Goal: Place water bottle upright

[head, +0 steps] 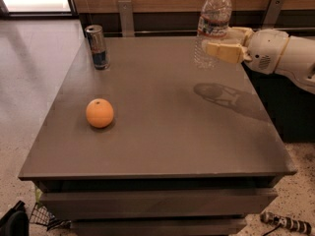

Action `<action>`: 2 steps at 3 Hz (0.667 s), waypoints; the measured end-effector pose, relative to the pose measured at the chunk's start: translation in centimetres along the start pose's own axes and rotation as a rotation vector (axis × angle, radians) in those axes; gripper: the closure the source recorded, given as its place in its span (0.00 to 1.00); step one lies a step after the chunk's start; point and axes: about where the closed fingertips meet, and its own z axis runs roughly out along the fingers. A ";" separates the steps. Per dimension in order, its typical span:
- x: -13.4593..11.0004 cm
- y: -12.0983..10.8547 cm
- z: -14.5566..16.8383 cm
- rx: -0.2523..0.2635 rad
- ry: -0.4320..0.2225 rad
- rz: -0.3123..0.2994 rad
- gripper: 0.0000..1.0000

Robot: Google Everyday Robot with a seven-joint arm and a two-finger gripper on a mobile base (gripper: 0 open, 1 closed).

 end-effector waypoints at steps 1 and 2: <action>1.2 0.4 0.8 0.000 0.048 -0.001 1.00; 2.7 0.8 1.5 -0.005 0.075 0.015 1.00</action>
Offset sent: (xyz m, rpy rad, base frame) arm 0.0059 0.0181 -0.0493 -0.0683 0.0934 -0.0113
